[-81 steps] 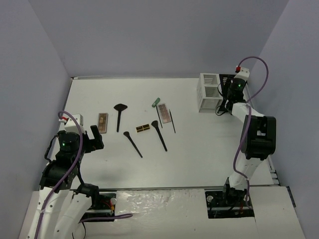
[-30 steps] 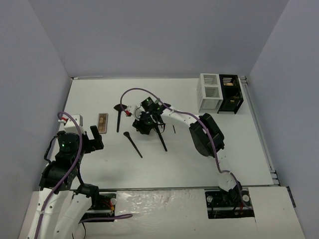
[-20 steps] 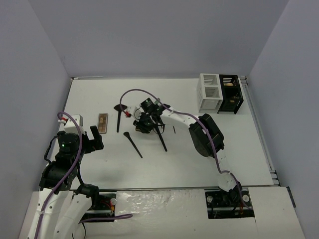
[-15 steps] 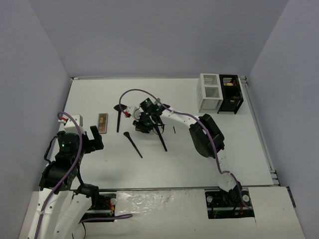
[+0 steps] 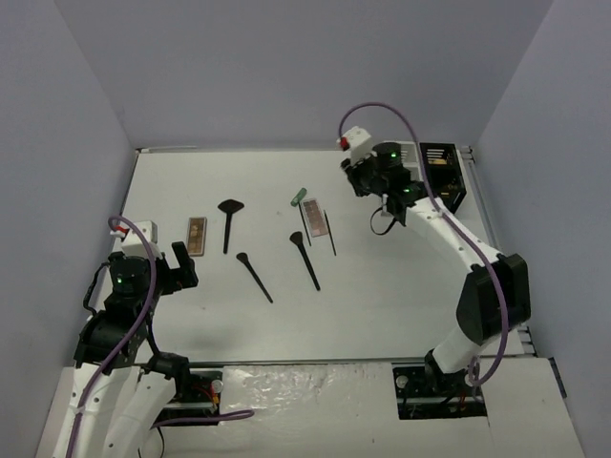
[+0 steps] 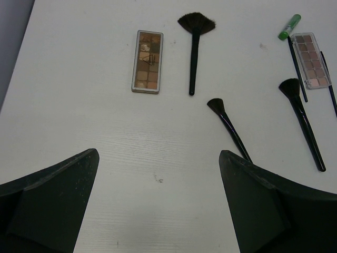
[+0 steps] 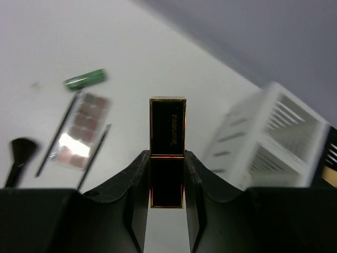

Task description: Organize the makeup

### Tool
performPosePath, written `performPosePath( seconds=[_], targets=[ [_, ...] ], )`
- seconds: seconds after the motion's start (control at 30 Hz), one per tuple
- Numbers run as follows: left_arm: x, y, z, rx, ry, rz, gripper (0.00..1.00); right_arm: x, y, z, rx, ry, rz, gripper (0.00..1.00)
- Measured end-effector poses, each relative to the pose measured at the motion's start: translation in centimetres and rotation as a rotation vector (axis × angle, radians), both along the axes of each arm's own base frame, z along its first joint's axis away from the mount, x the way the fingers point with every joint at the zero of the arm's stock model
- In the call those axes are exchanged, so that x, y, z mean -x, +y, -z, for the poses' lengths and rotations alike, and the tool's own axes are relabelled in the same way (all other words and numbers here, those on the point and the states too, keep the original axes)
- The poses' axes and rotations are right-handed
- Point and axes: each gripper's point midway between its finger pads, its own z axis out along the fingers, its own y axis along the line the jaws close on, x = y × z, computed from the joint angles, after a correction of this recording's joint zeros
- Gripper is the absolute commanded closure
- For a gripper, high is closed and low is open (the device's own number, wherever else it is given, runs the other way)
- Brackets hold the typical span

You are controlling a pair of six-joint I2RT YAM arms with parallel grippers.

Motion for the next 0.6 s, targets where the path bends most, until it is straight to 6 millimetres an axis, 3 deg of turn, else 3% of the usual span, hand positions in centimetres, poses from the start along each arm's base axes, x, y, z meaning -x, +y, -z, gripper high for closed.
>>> performPosePath(
  seconds=[0.13,0.23,0.4,0.6],
  targets=[
    [0.1,-0.1,-0.1,0.004,-0.004,0.005,0.03,-2.8,-10.7,-3.5,-0.099,-0.131,0.317,1.00],
    [0.1,-0.1,-0.1,0.004,-0.005,0.006,0.03,-3.7,-16.7,-3.5,-0.120,-0.169,0.499,1.00],
    [0.1,-0.2,-0.1,0.006,-0.005,0.010,0.03,-4.9,-21.0,-2.1,-0.144,-0.175,0.645,1.00],
    [0.1,-0.2,-0.1,0.007,-0.005,0.012,0.03,-6.1,-24.6,1.9,-0.159,-0.131,0.769,1.00]
  ],
)
